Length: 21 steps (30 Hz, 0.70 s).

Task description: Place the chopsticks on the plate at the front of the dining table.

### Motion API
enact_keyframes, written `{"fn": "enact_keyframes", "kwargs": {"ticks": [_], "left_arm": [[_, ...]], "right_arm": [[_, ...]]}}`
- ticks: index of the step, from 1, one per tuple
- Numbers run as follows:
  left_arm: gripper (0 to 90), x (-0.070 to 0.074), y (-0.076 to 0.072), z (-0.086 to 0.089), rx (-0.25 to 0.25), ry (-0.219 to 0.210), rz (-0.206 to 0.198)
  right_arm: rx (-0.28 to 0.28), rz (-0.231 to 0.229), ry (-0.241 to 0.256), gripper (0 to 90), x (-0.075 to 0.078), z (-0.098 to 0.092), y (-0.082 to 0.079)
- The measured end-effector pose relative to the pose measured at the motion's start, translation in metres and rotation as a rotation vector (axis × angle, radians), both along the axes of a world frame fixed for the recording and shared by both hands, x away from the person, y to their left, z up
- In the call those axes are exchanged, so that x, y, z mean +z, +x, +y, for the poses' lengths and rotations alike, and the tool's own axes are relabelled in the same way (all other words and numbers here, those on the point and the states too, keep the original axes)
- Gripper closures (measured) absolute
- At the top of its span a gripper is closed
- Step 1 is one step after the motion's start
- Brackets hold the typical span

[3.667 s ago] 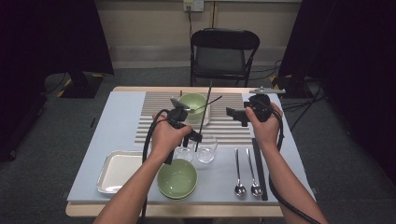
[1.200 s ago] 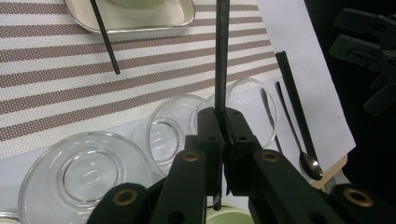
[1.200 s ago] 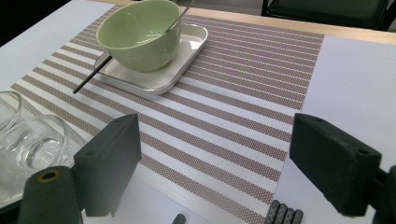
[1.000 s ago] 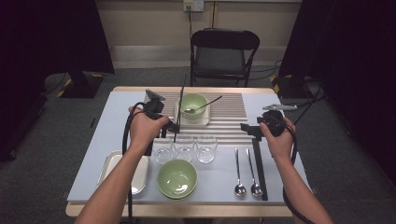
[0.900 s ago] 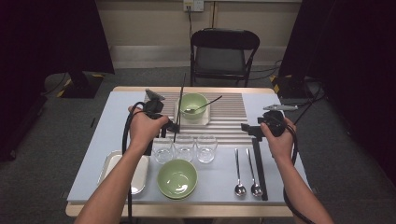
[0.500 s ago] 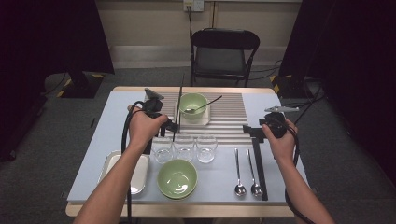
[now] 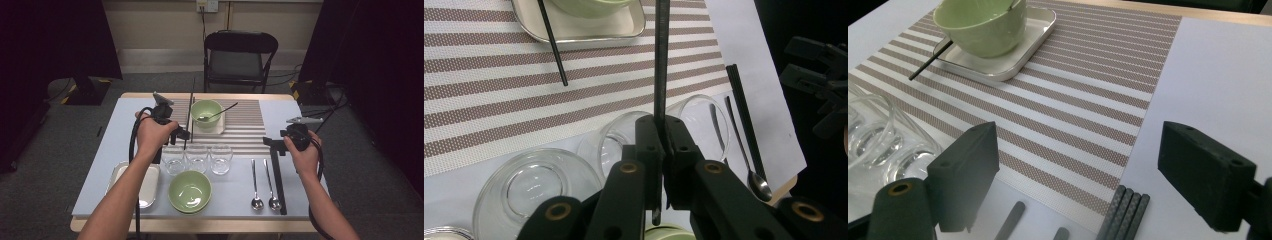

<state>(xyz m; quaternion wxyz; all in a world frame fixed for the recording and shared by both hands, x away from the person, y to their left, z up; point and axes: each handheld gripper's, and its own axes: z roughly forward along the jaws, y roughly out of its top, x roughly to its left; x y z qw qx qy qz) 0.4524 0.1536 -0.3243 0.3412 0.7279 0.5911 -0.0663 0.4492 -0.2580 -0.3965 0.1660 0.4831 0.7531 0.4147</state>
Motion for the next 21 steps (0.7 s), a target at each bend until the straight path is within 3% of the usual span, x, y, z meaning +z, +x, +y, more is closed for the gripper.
{"fn": "enact_keyframes", "kwargs": {"ticks": [1,21], "left_arm": [[87.2,0.000,0.000,-0.001,0.005,-0.014,0.006],[87.2,0.006,0.005,0.004,0.022,0.025,-0.002]], "right_arm": [[-0.005,0.001,-0.001,15.6,-0.001,-0.001,0.000],[-0.024,0.021,0.005,15.6,-0.018,-0.018,-0.007]]}}
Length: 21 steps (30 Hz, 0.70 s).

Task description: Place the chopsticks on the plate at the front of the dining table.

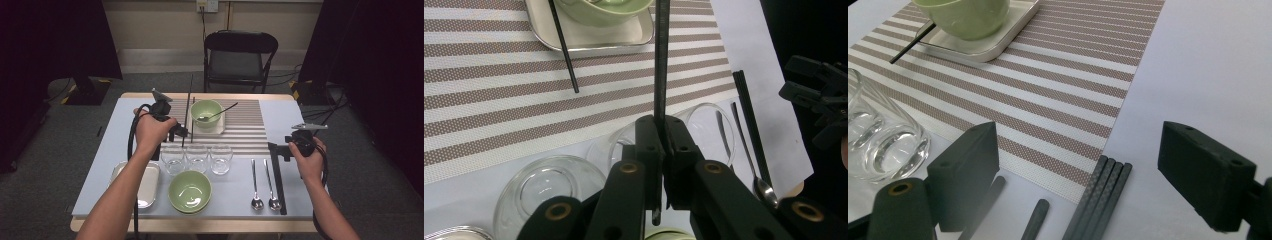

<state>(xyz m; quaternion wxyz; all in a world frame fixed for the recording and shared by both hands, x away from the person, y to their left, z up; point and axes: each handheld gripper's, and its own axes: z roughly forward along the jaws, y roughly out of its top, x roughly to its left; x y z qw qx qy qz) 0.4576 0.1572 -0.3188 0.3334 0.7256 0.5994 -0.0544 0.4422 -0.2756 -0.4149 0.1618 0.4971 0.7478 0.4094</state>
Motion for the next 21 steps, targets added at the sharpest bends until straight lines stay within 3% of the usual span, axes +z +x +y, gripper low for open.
{"fn": "enact_keyframes", "kwargs": {"ticks": [7,21], "left_arm": [[87.2,0.000,0.000,0.000,0.009,-0.016,0.008],[87.2,0.000,0.004,0.006,0.023,0.000,0.010]], "right_arm": [[-0.004,0.011,-0.005,15.6,-0.007,-0.003,-0.002],[-0.026,0.029,-0.021,15.7,-0.021,-0.015,-0.009]]}}
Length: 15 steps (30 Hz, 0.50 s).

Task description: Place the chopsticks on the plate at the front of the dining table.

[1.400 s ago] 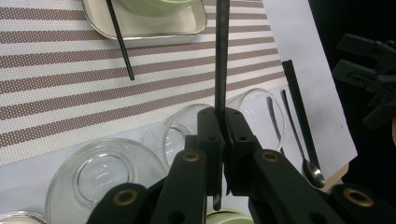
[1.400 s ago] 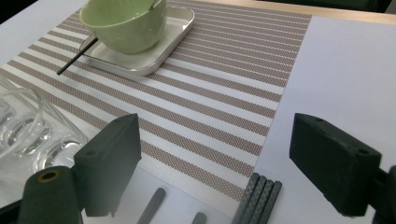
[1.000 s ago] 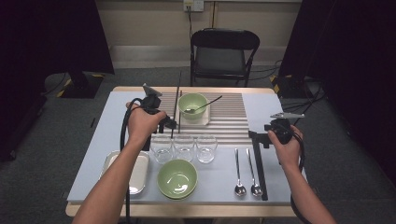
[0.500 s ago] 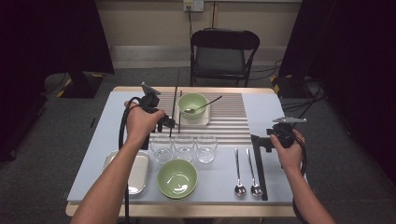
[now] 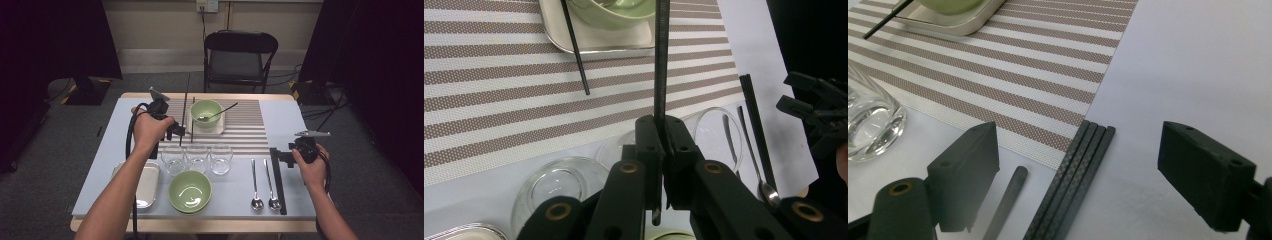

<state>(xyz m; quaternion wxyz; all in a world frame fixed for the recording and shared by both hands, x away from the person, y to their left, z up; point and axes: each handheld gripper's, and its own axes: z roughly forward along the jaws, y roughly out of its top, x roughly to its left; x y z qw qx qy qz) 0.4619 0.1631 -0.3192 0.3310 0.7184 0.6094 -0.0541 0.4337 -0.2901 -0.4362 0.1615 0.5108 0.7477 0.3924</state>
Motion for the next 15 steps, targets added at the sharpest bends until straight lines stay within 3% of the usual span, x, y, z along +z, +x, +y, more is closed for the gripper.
{"fn": "enact_keyframes", "kwargs": {"ticks": [15], "left_arm": [[87.2,-0.003,0.004,0.003,0.005,0.009,0.006]], "right_arm": [[-0.017,0.016,-0.014,15.7,-0.011,-0.012,-0.006]]}}
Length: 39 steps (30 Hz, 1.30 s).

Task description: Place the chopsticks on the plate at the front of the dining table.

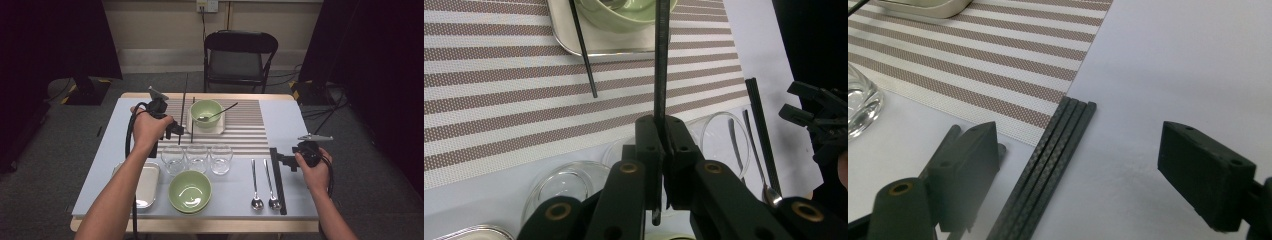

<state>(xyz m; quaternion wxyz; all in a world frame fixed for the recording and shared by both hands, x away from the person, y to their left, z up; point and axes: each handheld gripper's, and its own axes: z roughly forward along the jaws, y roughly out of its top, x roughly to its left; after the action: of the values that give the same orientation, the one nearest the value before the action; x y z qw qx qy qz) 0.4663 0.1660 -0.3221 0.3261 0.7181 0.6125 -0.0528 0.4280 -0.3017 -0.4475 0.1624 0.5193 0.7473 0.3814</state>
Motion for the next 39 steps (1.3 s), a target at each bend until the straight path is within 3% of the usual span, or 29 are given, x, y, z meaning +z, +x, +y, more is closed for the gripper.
{"fn": "enact_keyframes", "kwargs": {"ticks": [39], "left_arm": [[87.2,-0.006,0.011,0.001,0.016,0.013,0.013]], "right_arm": [[-0.027,0.030,-0.050,15.8,-0.018,-0.021,-0.007]]}}
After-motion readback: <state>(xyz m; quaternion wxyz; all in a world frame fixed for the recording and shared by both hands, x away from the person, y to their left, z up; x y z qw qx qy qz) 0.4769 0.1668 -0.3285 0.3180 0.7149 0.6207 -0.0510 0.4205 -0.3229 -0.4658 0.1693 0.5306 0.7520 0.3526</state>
